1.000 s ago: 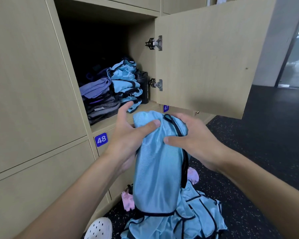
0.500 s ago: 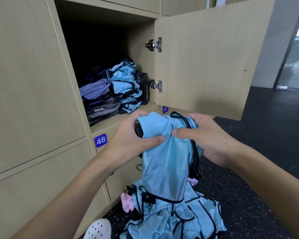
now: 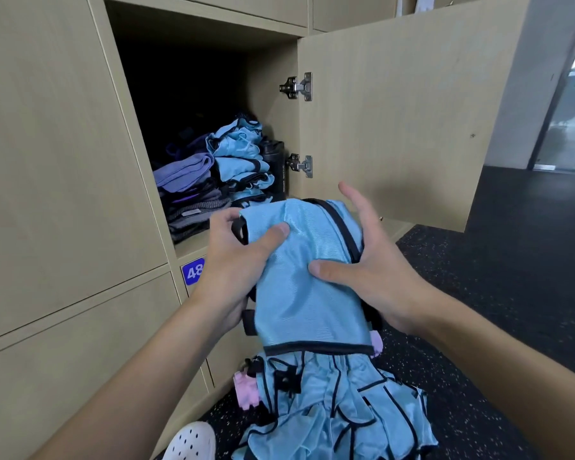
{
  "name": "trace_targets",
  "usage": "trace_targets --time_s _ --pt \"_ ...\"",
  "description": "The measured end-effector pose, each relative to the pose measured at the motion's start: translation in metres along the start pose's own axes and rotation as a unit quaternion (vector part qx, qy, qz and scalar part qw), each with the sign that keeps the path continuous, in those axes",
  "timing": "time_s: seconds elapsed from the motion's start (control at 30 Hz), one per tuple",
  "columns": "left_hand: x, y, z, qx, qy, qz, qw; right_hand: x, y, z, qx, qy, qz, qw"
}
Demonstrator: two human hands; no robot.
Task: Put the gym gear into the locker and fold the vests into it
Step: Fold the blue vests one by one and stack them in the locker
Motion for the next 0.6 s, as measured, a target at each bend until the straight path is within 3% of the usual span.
trace_targets --time_s 0.17,0.3,0.47,0.6 --pt "0.001 0.005 -0.003 -0.191 0.051 0.036 0.98 -0.005 -0.01 0.003 0.067 -0.019 0.012 0.997" --pt "0.003 0.005 -0.004 -0.275 0.057 0.071 0.957 -0.006 -0.015 0.003 0.06 -0.008 0.045 0.997" --pt "0.003 0.001 -0.003 -0.312 0.023 0.126 0.941 -0.007 -0.013 0.002 -0.007 0.02 0.045 0.999" --pt "0.006 -0.001 0.0 -0.26 0.051 0.181 0.947 -0.006 -0.008 0.002 -0.063 0.038 -0.011 0.997"
Point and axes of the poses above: each hand's wrist, its own z-axis towards the middle knuckle, its own y-axis out of the palm, x = y × z, the point moved 4 cm from there along z, towards the middle knuckle, and after that the axes turned 11 degrees about y, right-handed, at the moved point
